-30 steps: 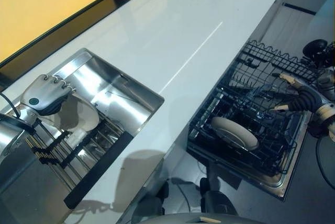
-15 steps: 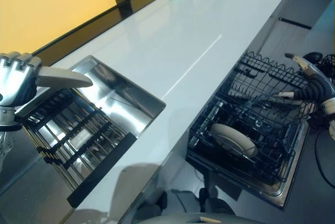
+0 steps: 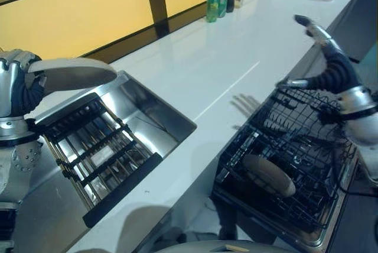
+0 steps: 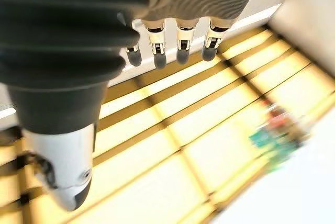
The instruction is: Pick up plates and place into dishwasher.
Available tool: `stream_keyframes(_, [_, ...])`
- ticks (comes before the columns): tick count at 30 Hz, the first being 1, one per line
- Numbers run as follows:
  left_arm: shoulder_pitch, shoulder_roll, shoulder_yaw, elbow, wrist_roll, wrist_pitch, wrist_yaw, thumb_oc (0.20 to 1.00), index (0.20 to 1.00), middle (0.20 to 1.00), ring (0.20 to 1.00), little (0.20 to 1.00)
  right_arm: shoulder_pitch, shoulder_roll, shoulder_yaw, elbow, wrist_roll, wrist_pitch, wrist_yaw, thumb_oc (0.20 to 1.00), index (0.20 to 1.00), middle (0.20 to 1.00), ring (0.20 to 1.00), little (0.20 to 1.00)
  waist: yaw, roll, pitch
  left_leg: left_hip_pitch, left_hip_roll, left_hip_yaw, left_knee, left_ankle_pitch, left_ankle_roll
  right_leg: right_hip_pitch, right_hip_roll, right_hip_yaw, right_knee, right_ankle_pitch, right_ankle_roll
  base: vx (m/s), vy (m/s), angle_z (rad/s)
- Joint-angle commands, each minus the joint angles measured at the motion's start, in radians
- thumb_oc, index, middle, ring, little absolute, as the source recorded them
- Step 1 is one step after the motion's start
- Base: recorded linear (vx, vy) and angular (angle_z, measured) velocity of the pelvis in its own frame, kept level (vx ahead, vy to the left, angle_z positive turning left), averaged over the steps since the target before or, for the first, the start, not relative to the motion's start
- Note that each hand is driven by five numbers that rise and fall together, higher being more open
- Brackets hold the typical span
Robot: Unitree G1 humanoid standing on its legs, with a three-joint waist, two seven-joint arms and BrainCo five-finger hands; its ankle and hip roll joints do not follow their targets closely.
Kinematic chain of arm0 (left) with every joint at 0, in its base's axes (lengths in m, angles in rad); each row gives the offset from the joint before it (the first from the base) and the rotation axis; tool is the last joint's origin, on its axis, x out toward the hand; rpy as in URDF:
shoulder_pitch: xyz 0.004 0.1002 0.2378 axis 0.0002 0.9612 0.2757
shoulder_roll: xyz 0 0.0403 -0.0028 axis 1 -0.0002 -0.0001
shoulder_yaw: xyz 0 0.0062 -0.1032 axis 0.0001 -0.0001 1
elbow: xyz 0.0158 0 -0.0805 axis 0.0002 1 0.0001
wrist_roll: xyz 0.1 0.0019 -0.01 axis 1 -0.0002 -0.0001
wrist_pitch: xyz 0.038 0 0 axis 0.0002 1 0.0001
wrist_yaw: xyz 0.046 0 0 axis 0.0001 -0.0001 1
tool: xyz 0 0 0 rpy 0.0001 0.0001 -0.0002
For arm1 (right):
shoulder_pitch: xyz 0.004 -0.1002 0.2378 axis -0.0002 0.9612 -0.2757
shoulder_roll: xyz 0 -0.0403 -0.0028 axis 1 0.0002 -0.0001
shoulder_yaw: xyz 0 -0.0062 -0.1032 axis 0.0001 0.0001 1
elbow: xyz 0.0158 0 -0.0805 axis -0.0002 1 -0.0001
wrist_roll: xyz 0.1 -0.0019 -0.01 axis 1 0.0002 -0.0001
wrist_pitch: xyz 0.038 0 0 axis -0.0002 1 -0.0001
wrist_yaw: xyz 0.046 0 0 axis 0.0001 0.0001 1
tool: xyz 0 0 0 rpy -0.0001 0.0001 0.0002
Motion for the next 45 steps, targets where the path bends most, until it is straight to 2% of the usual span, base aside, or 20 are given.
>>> stream_keyframes(1, [-0.127, 0.006, -0.078, -0.078, -0.089, 0.011, -0.022, 0.2, 0.2, 0.2, 0.2, 0.2, -0.13, 0.068, 0.114, -0.085, 0.057, 0.0, 0.024, 1.0, 1.0, 1.0, 1.0, 1.0, 0.03, -0.065, -0.068, -0.028, -0.066, -0.005, 0.016, -0.05, 0.035, 0.034, -0.081, -0.024, -0.008, -0.032, 0.08, -0.03, -0.004, 0.14])
stream_keyframes(5, [-0.209, -0.093, -0.183, -0.101, -0.166, 0.036, -0.013, 0.2, 0.2, 0.2, 0.2, 0.2, -0.218, 0.171, 0.278, -0.082, 0.073, 0.038, 0.048, 1.0, 1.0, 1.0, 1.0, 1.0, 0.045, -0.069, -0.074, -0.031, -0.073, -0.021, 0.018, -0.049, 0.037, 0.039, -0.079, -0.029, -0.006, -0.037, 0.078, -0.03, -0.004, 0.13])
stream_keyframes(8, [-0.226, -0.138, -0.219, -0.122, -0.196, 0.019, -0.023, 0.2, 0.2, 0.2, 0.2, 0.2, -0.26, 0.216, 0.353, -0.073, 0.053, 0.053, 0.052, 1.0, 1.0, 1.0, 1.0, 1.0, 0.056, -0.071, -0.075, -0.033, -0.077, -0.029, 0.019, -0.049, 0.037, 0.043, -0.079, -0.033, -0.007, -0.038, 0.077, -0.01, -0.012, 0.06])
stream_keyframes(10, [-0.238, -0.155, -0.243, -0.141, -0.236, -0.005, -0.065, 0.2, 0.2, 0.2, 0.2, 0.2, -0.288, 0.235, 0.393, -0.077, 0.072, 0.063, 0.047, 1.0, 1.0, 1.0, 1.0, 1.0, 0.063, -0.073, -0.074, -0.034, -0.077, -0.031, 0.02, -0.048, 0.037, 0.046, -0.079, -0.037, -0.008, -0.037, 0.078, -0.01, -0.008, 0.02])
stream_keyframes(11, [-0.244, -0.17, -0.265, -0.157, -0.261, -0.016, -0.126, 0.2, 0.2, 0.2, 0.2, 0.2, -0.303, 0.246, 0.411, -0.079, 0.077, 0.074, 0.036, 1.0, 1.0, 1.0, 1.0, 1.0, 0.066, -0.074, -0.075, -0.035, -0.077, -0.032, 0.021, -0.049, 0.037, 0.046, -0.079, -0.04, -0.008, -0.039, 0.078, 0.0, 0.0, 0.0])
stream_keyframes(14, [-0.241, -0.169, -0.323, -0.218, -0.328, -0.071, -0.279, 0.2, 0.2, 0.2, 0.2, 0.2, -0.33, 0.252, 0.428, -0.075, 0.069, 0.083, 0.025, 1.0, 1.0, 1.0, 1.0, 1.0, 0.076, -0.07, -0.073, -0.041, -0.078, -0.034, 0.025, -0.05, 0.038, 0.048, -0.078, -0.046, -0.008, -0.041, 0.077, 0.0, 0.0, 0.0])
stream_keyframes(17, [-0.237, -0.143, -0.344, -0.254, -0.417, -0.115, -0.359, 0.2, 0.2, 0.2, 0.2, 0.2, -0.341, 0.23, 0.426, -0.089, 0.091, 0.08, 0.003, 1.0, 1.0, 1.0, 1.0, 1.0, 0.081, -0.066, -0.073, -0.043, -0.08, -0.036, 0.025, -0.052, 0.04, 0.051, -0.079, -0.052, -0.011, -0.041, 0.078, 0.0, 0.0, 0.0])
stream_keyframes(23, [-0.232, -0.146, -0.373, -0.297, -0.521, -0.205, -0.429, 0.2, 0.2, 0.2, 0.2, 0.2, -0.325, 0.247, 0.408, -0.082, 0.058, 0.083, -0.015, 1.0, 1.0, 1.0, 1.0, 1.0, 0.091, -0.062, -0.075, -0.049, -0.089, -0.046, 0.031, -0.054, 0.046, 0.053, -0.086, -0.066, -0.014, -0.038, 0.08, -0.01, 0.013, 0.05])
stream_keyframes(26, [-0.21, -0.146, -0.385, -0.322, -0.498, -0.261, -0.477, 0.2, 0.2, 0.2, 0.2, 0.2, -0.303, 0.238, 0.389, -0.081, 0.052, 0.071, -0.016, 1.0, 1.0, 1.0, 1.0, 1.0, 0.094, -0.061, -0.077, -0.053, -0.092, -0.043, 0.037, -0.057, 0.048, 0.052, -0.091, -0.073, -0.016, -0.034, 0.082, 0.0, 0.016, 0.11])
stream_keyframes(28, [-0.197, -0.138, -0.383, -0.336, -0.502, -0.277, -0.493, 0.2, 0.2, 0.2, 0.2, 0.2, -0.295, 0.221, 0.376, -0.085, 0.067, 0.067, -0.021, 1.0, 1.0, 1.0, 1.0, 1.0, 0.096, -0.062, -0.078, -0.056, -0.093, -0.042, 0.038, -0.058, 0.048, 0.052, -0.094, -0.076, -0.017, -0.033, 0.083, -0.01, 0.017, 0.08])
stream_keyframes(33, [-0.181, -0.108, -0.366, -0.34, -0.443, -0.353, -0.443, 0.2, 0.2, 0.2, 0.2, 0.2, -0.251, 0.207, 0.348, -0.087, 0.056, 0.048, 0.01, 1.0, 1.0, 1.0, 1.0, 1.0, 0.093, -0.061, -0.081, -0.055, -0.101, -0.047, 0.038, -0.06, 0.056, 0.047, -0.099, -0.075, -0.012, -0.03, 0.086, 0.0, 0.027, 0.02])
stream_keyframes(45, [-0.153, -0.084, -0.331, -0.319, -0.367, -0.354, -0.382, 0.2, 0.2, 0.2, 0.2, 0.2, -0.209, 0.186, 0.276, -0.075, 0.078, 0.051, -0.007, 1.0, 1.0, 1.0, 1.0, 1.0, 0.086, -0.065, -0.084, -0.046, -0.106, -0.042, 0.036, -0.066, 0.065, 0.049, -0.109, -0.075, -0.013, -0.024, 0.091, 0.0, 0.003, 0.0])
